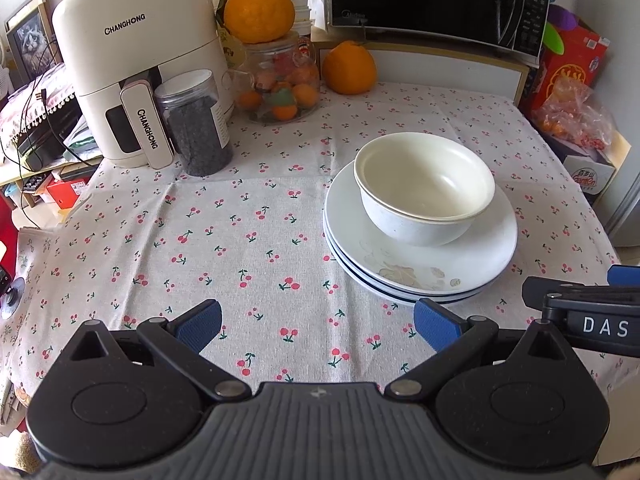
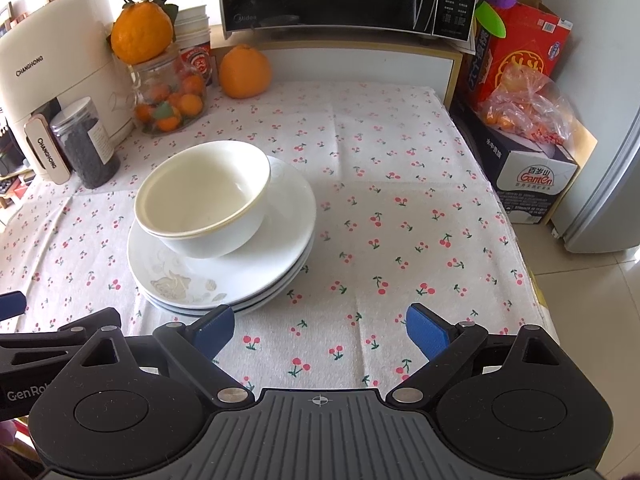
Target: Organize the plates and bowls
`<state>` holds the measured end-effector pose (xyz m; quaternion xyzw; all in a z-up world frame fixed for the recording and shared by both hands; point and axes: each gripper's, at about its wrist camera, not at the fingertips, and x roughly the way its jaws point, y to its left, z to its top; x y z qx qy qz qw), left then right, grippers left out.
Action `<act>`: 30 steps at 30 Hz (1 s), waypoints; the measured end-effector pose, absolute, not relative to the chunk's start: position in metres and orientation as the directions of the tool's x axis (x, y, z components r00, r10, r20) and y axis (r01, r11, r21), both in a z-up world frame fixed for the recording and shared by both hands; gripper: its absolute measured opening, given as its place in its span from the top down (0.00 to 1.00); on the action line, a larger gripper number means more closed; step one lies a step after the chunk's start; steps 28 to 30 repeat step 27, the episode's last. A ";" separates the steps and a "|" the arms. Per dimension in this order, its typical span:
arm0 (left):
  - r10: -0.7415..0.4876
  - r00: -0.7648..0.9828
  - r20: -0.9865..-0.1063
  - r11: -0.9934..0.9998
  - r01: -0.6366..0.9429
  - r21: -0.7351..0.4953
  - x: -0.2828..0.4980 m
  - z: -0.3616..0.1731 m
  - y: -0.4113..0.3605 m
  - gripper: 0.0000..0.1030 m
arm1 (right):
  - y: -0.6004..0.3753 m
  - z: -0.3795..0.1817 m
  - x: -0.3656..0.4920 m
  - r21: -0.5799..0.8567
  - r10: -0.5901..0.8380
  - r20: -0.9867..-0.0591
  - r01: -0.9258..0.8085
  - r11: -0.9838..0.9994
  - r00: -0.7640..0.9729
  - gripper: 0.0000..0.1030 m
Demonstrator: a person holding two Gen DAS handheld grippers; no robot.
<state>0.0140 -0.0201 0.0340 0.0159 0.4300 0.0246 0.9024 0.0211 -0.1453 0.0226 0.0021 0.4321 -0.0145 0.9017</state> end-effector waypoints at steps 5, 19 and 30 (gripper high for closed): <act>0.058 0.629 -0.776 0.998 -0.030 0.050 0.014 0.034 -0.020 0.00 | -0.145 0.023 0.021 -0.009 -0.025 -0.779 0.028 1.000 0.626 0.08; 0.059 0.628 -0.776 0.998 -0.031 0.051 0.014 0.034 -0.020 0.00 | -0.145 0.023 0.022 -0.009 -0.025 -0.780 0.028 1.000 0.625 0.08; 0.055 0.629 -0.776 0.998 -0.027 0.049 0.012 0.032 -0.020 0.01 | -0.146 0.023 0.021 -0.008 -0.025 -0.779 0.029 1.000 0.626 0.08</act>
